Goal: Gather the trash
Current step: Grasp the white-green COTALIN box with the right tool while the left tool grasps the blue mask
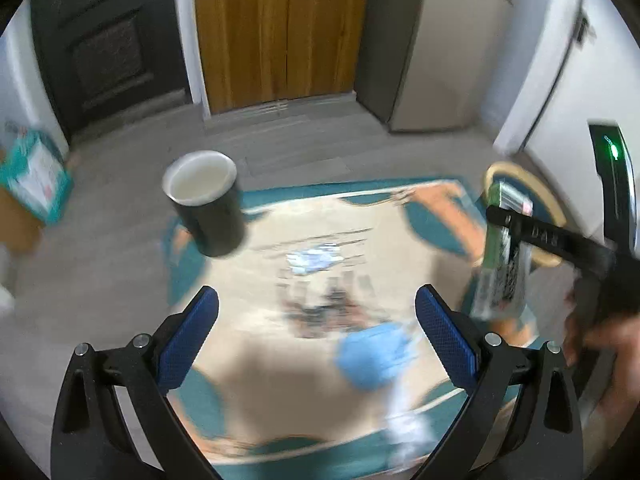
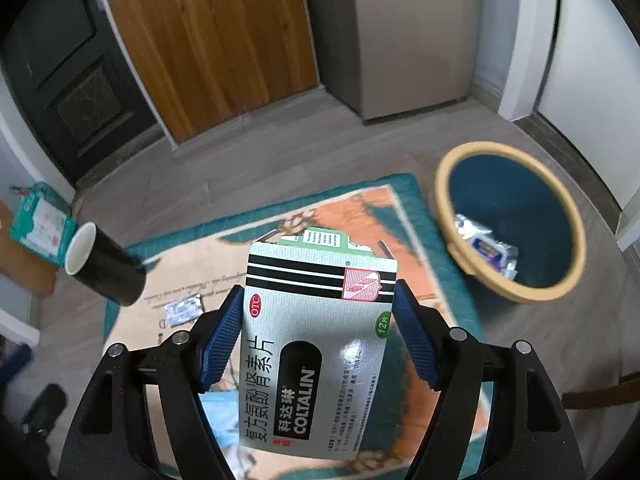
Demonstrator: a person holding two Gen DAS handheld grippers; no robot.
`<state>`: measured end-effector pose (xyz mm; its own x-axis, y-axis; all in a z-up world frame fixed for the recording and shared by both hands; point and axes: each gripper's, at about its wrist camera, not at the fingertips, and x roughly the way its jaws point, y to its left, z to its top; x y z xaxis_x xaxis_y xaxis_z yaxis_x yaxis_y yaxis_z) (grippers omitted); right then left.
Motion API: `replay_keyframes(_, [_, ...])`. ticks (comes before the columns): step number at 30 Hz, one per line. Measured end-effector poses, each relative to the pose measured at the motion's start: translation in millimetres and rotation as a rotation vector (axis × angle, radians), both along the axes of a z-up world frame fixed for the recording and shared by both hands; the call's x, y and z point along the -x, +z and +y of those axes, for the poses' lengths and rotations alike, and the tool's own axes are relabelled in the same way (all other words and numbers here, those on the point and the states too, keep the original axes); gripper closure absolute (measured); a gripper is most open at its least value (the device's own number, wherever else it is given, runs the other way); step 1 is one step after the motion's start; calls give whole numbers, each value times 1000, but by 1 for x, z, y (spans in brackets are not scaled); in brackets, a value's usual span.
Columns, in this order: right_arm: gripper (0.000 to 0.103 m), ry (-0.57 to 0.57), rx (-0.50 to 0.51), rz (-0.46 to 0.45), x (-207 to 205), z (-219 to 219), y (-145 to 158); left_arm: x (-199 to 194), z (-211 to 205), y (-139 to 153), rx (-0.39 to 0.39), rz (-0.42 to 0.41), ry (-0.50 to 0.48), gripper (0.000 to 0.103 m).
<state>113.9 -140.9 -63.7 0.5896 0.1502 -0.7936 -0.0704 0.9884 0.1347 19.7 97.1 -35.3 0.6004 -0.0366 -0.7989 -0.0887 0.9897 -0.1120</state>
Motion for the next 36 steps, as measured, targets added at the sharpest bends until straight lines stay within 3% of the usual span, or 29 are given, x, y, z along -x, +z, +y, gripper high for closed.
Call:
replay_keyframes(2, [29, -21, -35, -3, 6, -16, 11, -1, -19, -9, -14, 15, -5, 6])
replay_keyframes(6, [29, -11, -100, -2, 12, -37, 32, -9, -59, -36, -120, 93, -77, 6])
replay_keyframes(11, [29, 60, -52, -48, 11, -48, 62, -10, -80, -61, -26, 135, -85, 6])
replay_keyframes(13, [29, 88, -9, -66, 10, -50, 65, -11, -86, -72, -62, 158, -115, 6])
replay_keyframes(15, [29, 106, 26, -77, 9, -53, 63, -13, -88, -78, -121, 167, -144, 6])
replay_keyframes(21, [29, 116, -49, -34, 4, -54, 49, -17, -60, -88, -87, 174, -125, 6])
replay_keyframes(25, [29, 151, -35, -45, 4, -47, 48, -16, -31, -91, -75, 172, -69, 6])
replay_keyframes(28, [29, 149, -103, -7, -3, -46, 41, -17, -18, -94, -53, 171, -40, 6])
replay_keyframes(34, [29, 167, -144, 20, -13, -42, 35, -21, -50, -103, -40, 194, -189, 17])
replay_keyframes(36, [29, 183, -147, 22, -14, -39, 35, -23, -63, -114, -61, 241, -242, 28])
